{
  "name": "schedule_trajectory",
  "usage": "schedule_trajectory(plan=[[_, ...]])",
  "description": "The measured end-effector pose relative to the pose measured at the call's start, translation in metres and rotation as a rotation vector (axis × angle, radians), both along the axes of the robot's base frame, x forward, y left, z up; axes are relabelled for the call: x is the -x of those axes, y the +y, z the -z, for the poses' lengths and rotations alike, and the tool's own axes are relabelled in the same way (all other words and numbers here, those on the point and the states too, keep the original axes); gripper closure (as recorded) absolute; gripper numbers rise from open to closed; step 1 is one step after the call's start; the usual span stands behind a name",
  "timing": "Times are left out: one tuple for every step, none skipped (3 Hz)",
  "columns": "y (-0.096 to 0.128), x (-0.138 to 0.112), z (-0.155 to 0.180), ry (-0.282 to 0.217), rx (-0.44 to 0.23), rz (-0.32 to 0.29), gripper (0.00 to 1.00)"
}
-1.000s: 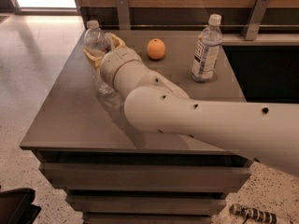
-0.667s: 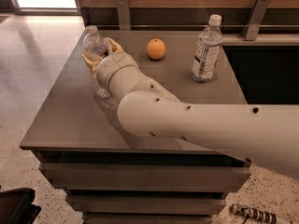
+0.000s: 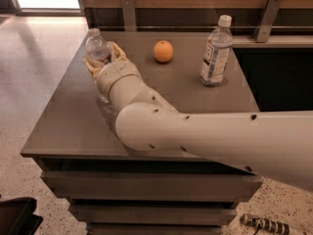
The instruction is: Place water bottle upright
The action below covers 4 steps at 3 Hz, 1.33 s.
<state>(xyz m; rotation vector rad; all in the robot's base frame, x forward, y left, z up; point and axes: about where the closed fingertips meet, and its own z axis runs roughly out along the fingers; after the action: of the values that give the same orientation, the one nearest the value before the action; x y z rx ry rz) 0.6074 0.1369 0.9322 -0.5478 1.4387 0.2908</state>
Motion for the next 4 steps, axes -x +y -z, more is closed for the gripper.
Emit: schedule_trajectory(plan=[[0.0018,0.0047,0.0039,-0.009,0.004,0.009,1.00],[0.0018,0.0047,0.0027,-0.009,0.004,0.009,1.00],[0.0018,0.0047,0.0023,-0.009,0.005,0.009,1.00],[0.0018,0.0047,0.0022,-0.009,0.005,0.009,0.81]])
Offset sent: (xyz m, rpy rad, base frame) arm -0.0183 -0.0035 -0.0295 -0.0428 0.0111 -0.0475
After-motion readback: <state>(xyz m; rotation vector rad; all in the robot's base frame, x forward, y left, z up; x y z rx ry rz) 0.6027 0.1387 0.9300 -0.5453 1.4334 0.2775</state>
